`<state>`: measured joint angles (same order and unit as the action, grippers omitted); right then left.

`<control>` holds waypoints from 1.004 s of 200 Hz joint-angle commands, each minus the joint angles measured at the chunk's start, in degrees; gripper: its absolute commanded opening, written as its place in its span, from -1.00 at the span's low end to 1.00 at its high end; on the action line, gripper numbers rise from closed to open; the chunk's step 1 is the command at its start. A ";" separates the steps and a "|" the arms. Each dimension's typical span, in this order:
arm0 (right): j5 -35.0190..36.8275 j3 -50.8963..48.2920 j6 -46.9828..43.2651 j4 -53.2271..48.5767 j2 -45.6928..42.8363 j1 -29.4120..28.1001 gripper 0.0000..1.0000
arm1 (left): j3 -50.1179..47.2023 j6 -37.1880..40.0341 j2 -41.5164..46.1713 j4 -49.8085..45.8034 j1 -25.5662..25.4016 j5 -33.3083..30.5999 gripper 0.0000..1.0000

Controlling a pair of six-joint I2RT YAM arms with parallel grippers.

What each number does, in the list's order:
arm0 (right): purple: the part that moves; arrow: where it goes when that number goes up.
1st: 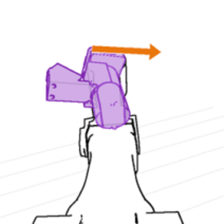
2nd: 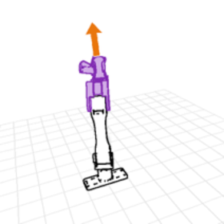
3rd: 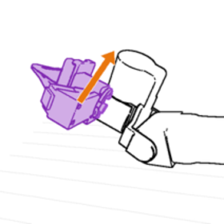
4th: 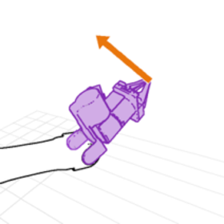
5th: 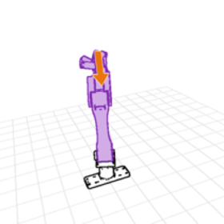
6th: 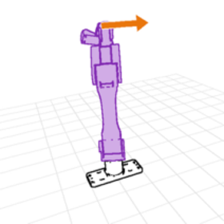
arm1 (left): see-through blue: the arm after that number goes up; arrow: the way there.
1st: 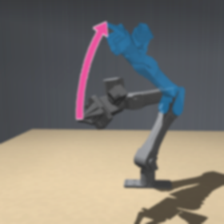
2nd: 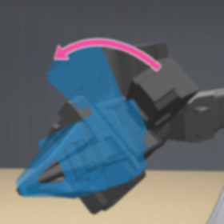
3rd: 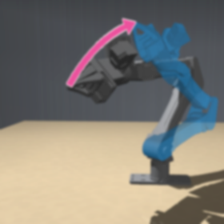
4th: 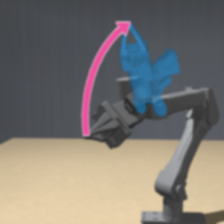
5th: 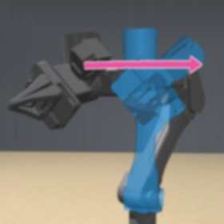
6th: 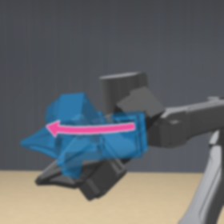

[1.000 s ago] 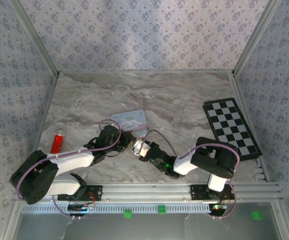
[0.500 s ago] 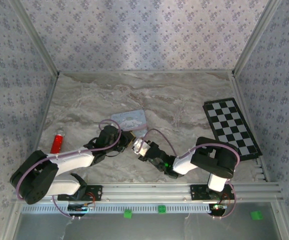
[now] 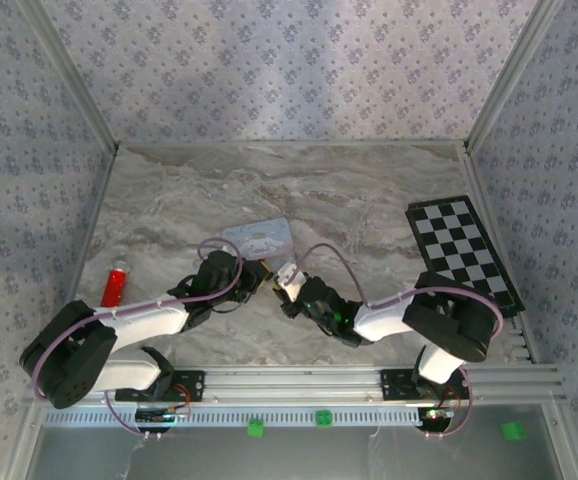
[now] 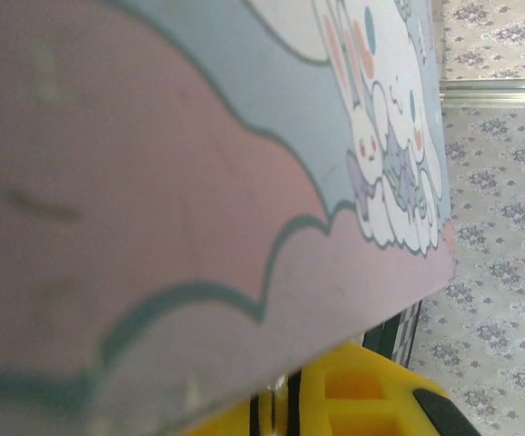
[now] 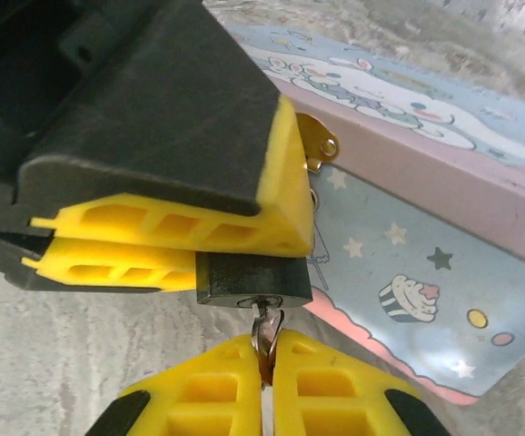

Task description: Unlock the padlock with the key

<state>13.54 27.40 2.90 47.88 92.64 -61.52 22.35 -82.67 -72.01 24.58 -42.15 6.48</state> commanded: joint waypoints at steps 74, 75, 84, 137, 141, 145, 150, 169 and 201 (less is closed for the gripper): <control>-17.72 0.90 18.73 -9.95 -4.84 7.49 -0.88 | 1.21 0.73 -4.36 5.10 -0.21 1.52 -0.94; -17.74 0.90 18.73 -9.93 -4.84 7.52 -0.88 | 1.21 0.79 -4.36 5.07 -0.21 1.48 -0.93; -17.65 0.99 18.73 -10.12 -5.01 7.54 -0.88 | 1.21 0.76 -4.36 5.04 -0.15 1.36 -0.83; -17.79 0.63 19.84 -10.19 -5.01 8.29 -0.90 | 1.16 2.03 -2.53 1.08 0.50 0.40 -0.27; -17.81 0.64 19.99 -10.17 -5.01 8.39 -0.90 | 1.06 2.08 -2.38 0.83 0.59 0.31 -0.24; -17.94 0.56 20.06 -10.10 -5.01 8.45 -0.90 | 0.97 2.08 -2.22 0.67 0.66 0.21 -0.22; -17.94 0.49 20.18 -10.17 -5.00 8.52 -0.90 | 0.78 2.12 -1.97 0.55 0.87 0.12 -0.21; -18.41 0.42 20.62 -10.14 -4.94 8.91 -0.90 | -0.01 2.17 -1.16 0.23 1.58 0.07 -0.14; -19.43 0.77 21.44 -11.02 -5.01 9.69 -0.90 | -0.29 3.92 2.05 -4.39 2.70 -0.88 0.00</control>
<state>-4.49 27.57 22.76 37.65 88.88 -52.42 22.35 -80.93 -73.25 24.10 -40.40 7.49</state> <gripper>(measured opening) 0.051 0.474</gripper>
